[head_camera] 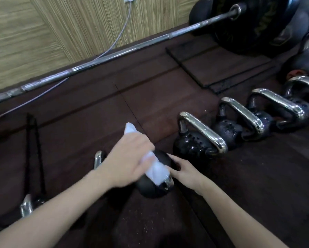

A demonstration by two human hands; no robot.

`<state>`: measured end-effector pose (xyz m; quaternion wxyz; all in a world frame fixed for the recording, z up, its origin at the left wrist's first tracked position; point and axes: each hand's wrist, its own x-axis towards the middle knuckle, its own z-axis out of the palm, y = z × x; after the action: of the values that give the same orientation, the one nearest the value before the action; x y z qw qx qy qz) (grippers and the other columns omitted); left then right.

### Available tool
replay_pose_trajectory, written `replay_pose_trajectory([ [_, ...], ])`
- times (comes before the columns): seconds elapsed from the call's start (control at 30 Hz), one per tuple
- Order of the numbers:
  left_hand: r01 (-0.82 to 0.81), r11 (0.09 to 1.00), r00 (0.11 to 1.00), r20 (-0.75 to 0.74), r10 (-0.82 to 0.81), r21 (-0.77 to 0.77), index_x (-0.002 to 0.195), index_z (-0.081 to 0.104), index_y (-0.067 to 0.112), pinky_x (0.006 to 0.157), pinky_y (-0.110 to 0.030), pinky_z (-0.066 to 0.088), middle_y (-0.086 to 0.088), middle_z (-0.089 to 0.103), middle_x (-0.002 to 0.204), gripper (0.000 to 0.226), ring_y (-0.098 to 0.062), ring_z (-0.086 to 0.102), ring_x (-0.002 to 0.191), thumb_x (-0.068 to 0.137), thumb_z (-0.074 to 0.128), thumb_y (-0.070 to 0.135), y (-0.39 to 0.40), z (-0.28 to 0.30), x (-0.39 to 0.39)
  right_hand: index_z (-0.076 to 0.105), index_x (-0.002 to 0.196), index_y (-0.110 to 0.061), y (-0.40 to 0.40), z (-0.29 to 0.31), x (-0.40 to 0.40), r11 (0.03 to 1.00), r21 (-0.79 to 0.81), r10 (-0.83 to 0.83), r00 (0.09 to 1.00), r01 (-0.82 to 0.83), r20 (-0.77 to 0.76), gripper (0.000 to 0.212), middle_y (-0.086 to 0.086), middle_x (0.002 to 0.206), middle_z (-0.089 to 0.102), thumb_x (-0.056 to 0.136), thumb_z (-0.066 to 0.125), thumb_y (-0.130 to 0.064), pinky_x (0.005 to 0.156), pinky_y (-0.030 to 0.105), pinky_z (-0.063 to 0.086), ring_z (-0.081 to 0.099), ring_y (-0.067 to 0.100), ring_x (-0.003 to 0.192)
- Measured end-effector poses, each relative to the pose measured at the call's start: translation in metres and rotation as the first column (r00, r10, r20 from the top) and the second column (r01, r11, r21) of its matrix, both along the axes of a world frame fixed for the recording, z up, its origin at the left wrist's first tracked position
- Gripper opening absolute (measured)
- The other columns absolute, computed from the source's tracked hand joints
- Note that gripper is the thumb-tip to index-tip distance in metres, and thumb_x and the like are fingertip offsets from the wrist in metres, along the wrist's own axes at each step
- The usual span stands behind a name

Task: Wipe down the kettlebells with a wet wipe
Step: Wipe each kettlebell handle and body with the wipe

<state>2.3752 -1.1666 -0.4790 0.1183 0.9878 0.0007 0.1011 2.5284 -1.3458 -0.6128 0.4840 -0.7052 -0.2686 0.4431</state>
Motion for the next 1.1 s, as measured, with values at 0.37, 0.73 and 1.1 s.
replay_pose_trajectory([
  [0.37, 0.118, 0.963, 0.993, -0.015, -0.117, 0.241, 0.105, 0.069, 0.021, 0.117, -0.046, 0.035, 0.003, 0.065, 0.107, 0.030, -0.023, 0.057, 0.106, 0.102, 0.050, 0.044, -0.066, -0.008, -0.015, 0.048, 0.156, -0.034, -0.002, -0.005, 0.002, 0.999, -0.023, 0.036, 0.999, -0.035, 0.023, 0.091, -0.016, 0.155, 0.054, 0.077, 0.076, -0.069, 0.125, 0.036, 0.037, 0.046, 0.001, 0.145],
  [0.73, -0.235, 0.965, 0.970, -0.089, 0.226, -0.115, 0.068, 0.029, 0.022, 0.062, -0.051, 0.042, -0.004, 0.033, 0.065, 0.031, -0.021, 0.027, 0.067, 0.095, 0.043, 0.026, -0.011, 0.019, 0.014, 0.058, 0.147, -0.021, 0.001, -0.002, -0.002, 0.999, -0.031, 0.014, 0.997, -0.017, -0.071, 0.049, -0.016, 0.128, 0.073, 0.099, 0.072, -0.022, 0.109, 0.020, 0.048, 0.065, 0.002, 0.126],
  [1.1, 0.050, 0.994, 0.997, 0.046, -0.054, 0.094, 0.096, 0.067, 0.013, 0.088, -0.045, 0.044, 0.000, 0.061, 0.094, 0.036, -0.024, 0.053, 0.089, 0.106, 0.042, 0.037, -0.027, -0.005, -0.003, 0.056, 0.150, -0.025, 0.002, -0.016, -0.002, 0.998, -0.033, 0.055, 0.998, -0.055, -0.006, 0.077, -0.013, 0.138, 0.070, 0.082, 0.076, -0.056, 0.118, 0.031, 0.045, 0.062, 0.002, 0.131],
])
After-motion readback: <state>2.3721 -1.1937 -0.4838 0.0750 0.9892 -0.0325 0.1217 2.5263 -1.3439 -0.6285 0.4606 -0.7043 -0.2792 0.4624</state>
